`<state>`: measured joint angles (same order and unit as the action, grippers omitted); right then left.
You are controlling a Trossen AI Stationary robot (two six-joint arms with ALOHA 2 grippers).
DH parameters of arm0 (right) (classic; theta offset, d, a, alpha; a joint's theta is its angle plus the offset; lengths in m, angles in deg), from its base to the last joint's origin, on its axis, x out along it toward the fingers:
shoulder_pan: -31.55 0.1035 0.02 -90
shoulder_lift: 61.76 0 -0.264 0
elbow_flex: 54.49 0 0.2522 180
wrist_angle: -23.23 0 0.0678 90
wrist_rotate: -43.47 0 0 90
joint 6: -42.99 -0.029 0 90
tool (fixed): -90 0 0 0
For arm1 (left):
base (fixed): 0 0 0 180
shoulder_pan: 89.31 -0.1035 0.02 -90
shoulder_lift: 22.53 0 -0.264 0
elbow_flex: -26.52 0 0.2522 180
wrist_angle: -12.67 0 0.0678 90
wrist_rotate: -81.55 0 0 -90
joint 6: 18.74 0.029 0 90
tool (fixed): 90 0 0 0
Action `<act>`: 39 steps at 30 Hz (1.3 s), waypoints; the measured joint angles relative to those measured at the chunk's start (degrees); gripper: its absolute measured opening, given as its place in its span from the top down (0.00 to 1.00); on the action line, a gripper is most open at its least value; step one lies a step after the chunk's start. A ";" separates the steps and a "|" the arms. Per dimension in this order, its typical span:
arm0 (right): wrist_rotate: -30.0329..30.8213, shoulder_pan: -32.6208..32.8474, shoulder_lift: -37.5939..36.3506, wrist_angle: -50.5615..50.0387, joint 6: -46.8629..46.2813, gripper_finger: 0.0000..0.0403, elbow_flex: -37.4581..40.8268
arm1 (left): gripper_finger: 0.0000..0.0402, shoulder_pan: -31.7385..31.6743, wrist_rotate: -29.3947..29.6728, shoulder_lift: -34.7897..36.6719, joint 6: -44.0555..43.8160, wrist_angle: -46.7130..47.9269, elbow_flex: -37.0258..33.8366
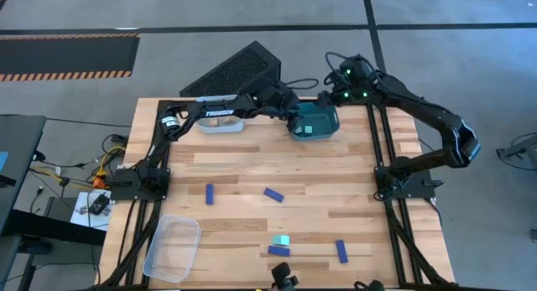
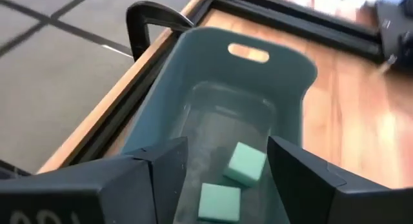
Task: Sort & place blocks by color
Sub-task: Put the blue block into the blue bin
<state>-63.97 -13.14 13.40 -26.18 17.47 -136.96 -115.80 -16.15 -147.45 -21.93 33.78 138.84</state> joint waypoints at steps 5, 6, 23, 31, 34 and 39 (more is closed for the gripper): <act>5.34 2.29 -4.12 -4.04 1.21 0.46 4.58 | 0.52 -0.81 0.40 3.66 -3.13 6.33 0.09; 5.47 2.72 -5.57 -3.63 0.50 0.46 6.23 | 0.52 -0.82 0.50 4.79 -2.99 7.97 0.06; 5.80 24.28 -20.47 11.04 -12.42 0.45 29.50 | 0.55 10.44 8.63 27.49 -10.49 -0.78 -24.47; 7.44 42.42 -13.44 26.99 -7.42 0.45 34.61 | 0.55 22.60 14.19 38.82 -15.28 -2.33 -36.17; 7.51 47.83 -7.65 33.46 -3.74 0.45 34.62 | 0.55 27.37 15.28 41.88 -16.24 -2.55 -37.53; 13.34 56.20 0.29 42.74 0.00 0.47 33.97 | 0.55 33.83 18.53 42.59 -15.90 -1.51 -37.99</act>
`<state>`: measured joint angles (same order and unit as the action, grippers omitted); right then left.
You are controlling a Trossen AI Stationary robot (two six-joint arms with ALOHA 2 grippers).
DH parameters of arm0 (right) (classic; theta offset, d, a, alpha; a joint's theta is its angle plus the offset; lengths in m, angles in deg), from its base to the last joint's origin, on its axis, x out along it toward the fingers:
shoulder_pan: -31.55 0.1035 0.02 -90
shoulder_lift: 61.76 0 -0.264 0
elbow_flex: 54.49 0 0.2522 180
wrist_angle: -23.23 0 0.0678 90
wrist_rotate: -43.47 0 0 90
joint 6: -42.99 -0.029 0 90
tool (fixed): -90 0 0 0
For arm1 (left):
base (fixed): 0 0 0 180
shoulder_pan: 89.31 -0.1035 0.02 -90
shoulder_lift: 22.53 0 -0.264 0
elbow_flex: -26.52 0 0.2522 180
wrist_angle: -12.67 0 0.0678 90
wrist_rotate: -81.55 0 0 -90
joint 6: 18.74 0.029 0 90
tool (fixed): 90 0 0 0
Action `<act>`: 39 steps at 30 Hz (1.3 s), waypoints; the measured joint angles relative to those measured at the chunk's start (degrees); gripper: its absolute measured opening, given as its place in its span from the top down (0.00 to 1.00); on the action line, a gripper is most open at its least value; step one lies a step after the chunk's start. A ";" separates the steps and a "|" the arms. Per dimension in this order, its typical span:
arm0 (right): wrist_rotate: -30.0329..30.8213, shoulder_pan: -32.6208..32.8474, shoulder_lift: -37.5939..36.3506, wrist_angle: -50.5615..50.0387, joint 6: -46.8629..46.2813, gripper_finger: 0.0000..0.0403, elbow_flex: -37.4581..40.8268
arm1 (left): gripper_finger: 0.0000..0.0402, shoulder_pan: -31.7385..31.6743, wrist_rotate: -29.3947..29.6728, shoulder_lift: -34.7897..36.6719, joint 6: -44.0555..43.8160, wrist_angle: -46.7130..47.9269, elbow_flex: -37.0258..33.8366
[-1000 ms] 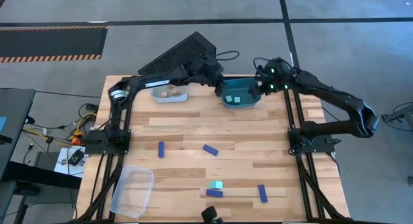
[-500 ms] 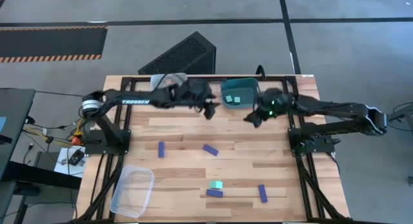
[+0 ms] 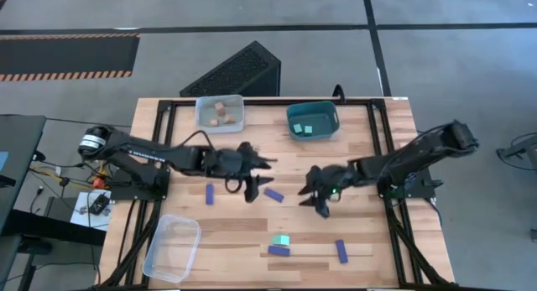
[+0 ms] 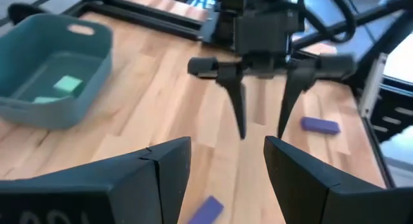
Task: Sort & place blocks by color
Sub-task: Put the blue block into the blue bin
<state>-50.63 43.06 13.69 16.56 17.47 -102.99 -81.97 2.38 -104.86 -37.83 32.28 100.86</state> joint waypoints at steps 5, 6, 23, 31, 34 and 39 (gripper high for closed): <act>7.48 6.65 7.51 0.32 8.82 0.46 -4.82 | 0.55 3.32 2.57 -0.23 -0.13 2.26 0.04; 8.67 7.77 8.92 0.15 9.83 0.46 -5.87 | 0.55 3.74 3.38 -0.23 -0.12 2.74 0.04; 14.78 17.47 30.28 -20.33 3.38 0.49 -30.52 | 0.55 17.22 14.81 6.95 -6.40 16.20 0.07; 16.14 20.64 34.03 -22.08 -6.20 0.49 -32.66 | 0.55 18.79 15.39 6.25 -9.76 15.63 0.07; 17.54 20.88 35.57 -19.62 -9.70 0.49 -32.73 | 0.55 18.77 15.37 6.23 -11.50 15.69 0.07; 19.20 20.94 38.32 -19.10 -16.87 0.47 -32.75 | 0.55 19.09 12.70 5.60 -12.25 16.95 0.04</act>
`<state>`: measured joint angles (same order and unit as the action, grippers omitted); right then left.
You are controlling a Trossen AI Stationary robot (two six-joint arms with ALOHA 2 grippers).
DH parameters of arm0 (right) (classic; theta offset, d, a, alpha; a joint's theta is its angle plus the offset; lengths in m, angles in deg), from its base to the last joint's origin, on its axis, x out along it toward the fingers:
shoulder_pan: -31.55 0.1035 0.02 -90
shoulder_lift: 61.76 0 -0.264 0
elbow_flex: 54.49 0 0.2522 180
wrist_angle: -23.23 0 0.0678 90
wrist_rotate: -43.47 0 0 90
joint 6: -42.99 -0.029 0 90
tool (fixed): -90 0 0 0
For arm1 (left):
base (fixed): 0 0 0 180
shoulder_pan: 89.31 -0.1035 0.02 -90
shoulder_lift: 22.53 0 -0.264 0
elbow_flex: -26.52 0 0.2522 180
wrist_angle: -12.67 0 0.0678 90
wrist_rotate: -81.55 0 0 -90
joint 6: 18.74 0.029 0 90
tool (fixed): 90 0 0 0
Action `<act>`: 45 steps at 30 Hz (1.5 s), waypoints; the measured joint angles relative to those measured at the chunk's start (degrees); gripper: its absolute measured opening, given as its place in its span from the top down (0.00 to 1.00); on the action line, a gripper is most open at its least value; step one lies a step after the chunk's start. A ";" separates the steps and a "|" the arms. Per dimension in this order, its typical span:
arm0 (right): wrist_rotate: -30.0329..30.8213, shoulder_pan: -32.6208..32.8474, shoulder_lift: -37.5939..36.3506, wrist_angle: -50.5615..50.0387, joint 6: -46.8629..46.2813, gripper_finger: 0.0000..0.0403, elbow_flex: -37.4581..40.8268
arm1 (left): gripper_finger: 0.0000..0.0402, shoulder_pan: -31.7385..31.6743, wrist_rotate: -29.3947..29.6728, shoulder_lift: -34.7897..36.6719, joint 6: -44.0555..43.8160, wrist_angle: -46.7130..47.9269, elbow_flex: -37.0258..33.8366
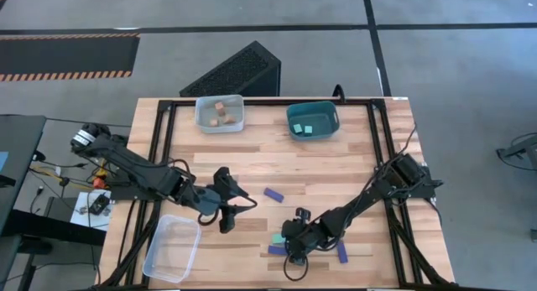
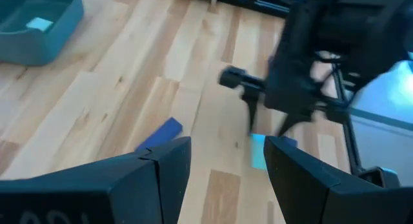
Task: Sort & place blocks by color
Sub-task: Put the blue block into the blue bin
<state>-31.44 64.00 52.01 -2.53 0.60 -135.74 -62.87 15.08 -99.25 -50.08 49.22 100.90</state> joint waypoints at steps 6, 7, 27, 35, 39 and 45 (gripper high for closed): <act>0.57 0.02 0.78 0.26 -1.93 0.47 -0.02 | 0.55 0.24 -3.27 -1.44 0.04 -0.31 0.06; 0.55 0.00 0.73 0.23 -1.33 0.47 -0.02 | 0.55 0.24 -3.49 -1.56 0.07 0.29 0.00; 4.68 -0.17 1.06 3.16 10.62 0.53 0.16 | 0.55 0.22 -4.91 -3.09 -3.33 -1.67 0.02; 4.57 -1.88 1.06 5.76 13.04 0.42 0.16 | 0.55 0.13 -4.87 -3.09 -1.28 -1.70 0.02; 4.17 -2.75 1.06 5.93 15.65 0.41 0.18 | 0.55 0.09 -4.85 -3.09 -1.26 -1.69 0.02; -2.04 -4.44 1.03 9.59 17.56 0.43 0.31 | 0.55 0.09 -5.20 -3.09 1.16 -1.71 0.02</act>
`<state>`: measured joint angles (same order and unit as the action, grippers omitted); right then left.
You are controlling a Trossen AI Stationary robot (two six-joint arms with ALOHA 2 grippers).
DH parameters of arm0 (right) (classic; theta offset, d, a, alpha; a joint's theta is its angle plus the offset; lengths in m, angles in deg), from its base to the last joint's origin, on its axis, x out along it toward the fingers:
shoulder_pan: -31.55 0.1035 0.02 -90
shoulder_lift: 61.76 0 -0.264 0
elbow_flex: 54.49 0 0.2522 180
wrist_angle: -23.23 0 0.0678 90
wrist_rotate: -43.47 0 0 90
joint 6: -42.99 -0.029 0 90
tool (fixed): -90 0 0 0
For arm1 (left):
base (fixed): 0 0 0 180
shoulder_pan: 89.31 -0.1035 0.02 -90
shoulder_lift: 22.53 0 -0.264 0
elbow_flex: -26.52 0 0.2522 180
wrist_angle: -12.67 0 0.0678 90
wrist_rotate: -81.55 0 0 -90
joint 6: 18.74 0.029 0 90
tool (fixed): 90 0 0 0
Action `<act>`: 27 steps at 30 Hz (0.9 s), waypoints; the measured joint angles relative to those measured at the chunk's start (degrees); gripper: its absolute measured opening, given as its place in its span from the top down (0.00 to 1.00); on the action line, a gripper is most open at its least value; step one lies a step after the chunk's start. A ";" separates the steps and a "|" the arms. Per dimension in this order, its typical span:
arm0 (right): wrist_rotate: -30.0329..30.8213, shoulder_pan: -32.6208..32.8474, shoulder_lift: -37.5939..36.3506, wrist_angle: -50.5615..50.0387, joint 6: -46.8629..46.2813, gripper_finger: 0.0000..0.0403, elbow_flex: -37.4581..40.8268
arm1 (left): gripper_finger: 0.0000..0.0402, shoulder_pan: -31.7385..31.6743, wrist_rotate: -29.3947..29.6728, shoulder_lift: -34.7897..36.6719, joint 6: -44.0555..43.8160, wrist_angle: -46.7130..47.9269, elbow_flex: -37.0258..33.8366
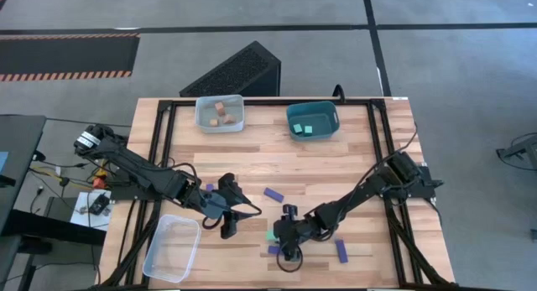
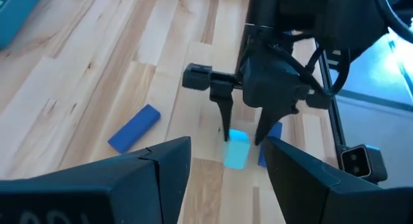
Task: Sort & place blocks by color
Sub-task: Put the blue block into the blue bin
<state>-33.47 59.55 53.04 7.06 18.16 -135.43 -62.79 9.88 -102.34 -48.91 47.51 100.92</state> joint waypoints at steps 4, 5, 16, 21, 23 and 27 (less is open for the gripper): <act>-1.02 -1.02 0.53 0.66 0.00 0.46 -0.03 | 0.55 0.00 0.00 0.00 1.01 0.00 0.00; -1.04 -1.29 0.75 0.51 -0.12 0.47 -0.04 | 0.55 0.00 0.00 0.00 1.00 -0.01 0.00; -1.17 -2.73 0.15 -0.73 -3.99 0.73 -0.96 | 0.55 0.48 -0.33 0.00 2.30 0.55 0.00; 0.17 -2.63 -2.12 -3.63 -2.90 0.72 -3.21 | 0.55 -0.68 5.14 0.00 -2.45 1.23 0.00; 3.05 -2.53 -3.37 -8.92 -1.25 0.70 -5.34 | 0.55 -1.72 5.33 0.02 -3.44 1.96 0.00; 11.10 -2.12 -6.48 -19.92 3.97 0.70 -9.59 | 0.55 -4.74 2.60 0.02 -5.79 1.87 0.00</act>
<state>-22.38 57.44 46.56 -12.86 22.13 -145.02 -67.52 12.48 -102.32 -54.70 49.38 100.92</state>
